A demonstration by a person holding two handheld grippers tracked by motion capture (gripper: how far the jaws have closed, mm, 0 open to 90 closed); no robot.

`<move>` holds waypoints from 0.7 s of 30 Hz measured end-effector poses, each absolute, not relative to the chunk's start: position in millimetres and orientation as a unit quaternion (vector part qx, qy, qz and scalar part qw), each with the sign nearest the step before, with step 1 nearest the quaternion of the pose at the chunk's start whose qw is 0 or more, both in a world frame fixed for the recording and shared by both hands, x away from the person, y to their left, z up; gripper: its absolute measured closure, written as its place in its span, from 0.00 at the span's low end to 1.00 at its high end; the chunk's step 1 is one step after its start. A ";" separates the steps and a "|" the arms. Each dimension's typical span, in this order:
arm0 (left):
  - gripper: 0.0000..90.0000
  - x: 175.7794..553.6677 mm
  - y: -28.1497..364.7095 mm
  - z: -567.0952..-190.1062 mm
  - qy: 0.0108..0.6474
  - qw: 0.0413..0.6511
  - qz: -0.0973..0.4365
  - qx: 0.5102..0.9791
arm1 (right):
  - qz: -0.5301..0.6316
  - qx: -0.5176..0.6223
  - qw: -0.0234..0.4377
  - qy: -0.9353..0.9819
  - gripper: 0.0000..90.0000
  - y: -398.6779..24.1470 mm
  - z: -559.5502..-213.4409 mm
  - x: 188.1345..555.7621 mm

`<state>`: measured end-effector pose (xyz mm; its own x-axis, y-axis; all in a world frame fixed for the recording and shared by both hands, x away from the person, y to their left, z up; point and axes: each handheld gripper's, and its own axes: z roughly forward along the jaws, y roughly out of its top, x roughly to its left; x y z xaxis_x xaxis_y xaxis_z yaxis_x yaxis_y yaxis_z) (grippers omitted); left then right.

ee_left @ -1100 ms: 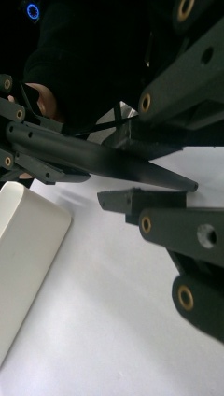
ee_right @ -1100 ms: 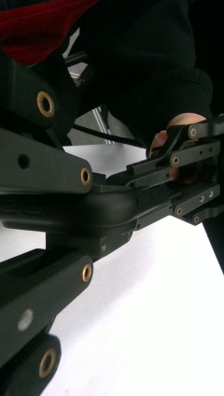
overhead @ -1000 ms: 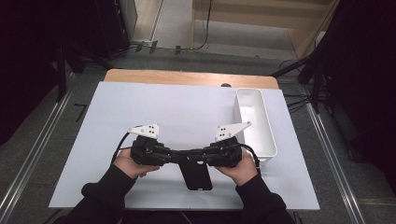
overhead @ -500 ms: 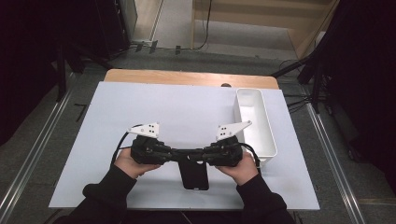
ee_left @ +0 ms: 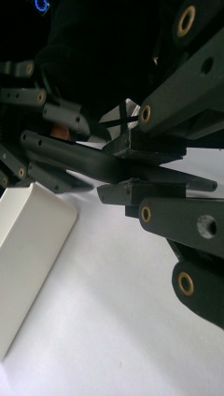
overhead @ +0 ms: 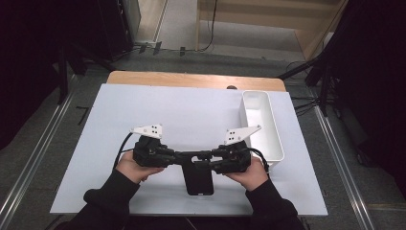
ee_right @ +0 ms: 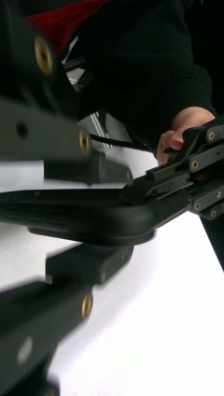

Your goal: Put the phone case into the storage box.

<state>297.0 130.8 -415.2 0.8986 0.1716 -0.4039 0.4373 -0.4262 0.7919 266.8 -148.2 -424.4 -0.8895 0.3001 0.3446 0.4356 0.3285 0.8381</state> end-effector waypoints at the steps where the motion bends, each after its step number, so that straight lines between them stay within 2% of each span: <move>1: 0.90 296.6 131.9 -414.1 0.181 0.504 -0.127 0.835 | -0.535 -0.228 0.057 -0.812 0.58 -148.8 -424.4 265.9; 5: 0.90 295.3 132.3 -412.5 0.181 0.503 -0.123 0.836 | -0.537 -0.220 0.062 -0.812 0.45 -151.8 -425.6 263.8; 9: 0.90 295.0 131.0 -412.7 0.185 0.498 -0.125 0.838 | -0.548 -0.214 0.027 -0.808 0.27 -153.4 -424.3 260.6; 11: 0.90 295.0 130.7 -412.4 0.190 0.492 -0.125 0.840 | -0.555 -0.222 0.010 -0.801 0.21 -154.1 -422.6 259.4; 12: 0.90 294.5 130.6 -411.9 0.191 0.492 -0.123 0.840 | -0.554 -0.228 0.008 -0.801 0.15 -154.3 -421.4 258.8; 18: 0.89 293.2 130.8 -408.4 0.193 0.489 -0.119 0.842 | -0.556 -0.243 0.025 -0.795 0.07 -156.3 -422.2 260.0; 19: 0.89 293.1 131.0 -408.0 0.195 0.488 -0.118 0.843 | -0.560 -0.245 0.027 -0.791 0.00 -156.5 -423.2 260.2; 21: 0.89 292.6 131.4 -407.4 0.199 0.486 -0.113 0.843 | -0.575 -0.243 0.027 -0.781 0.00 -155.8 -426.1 259.7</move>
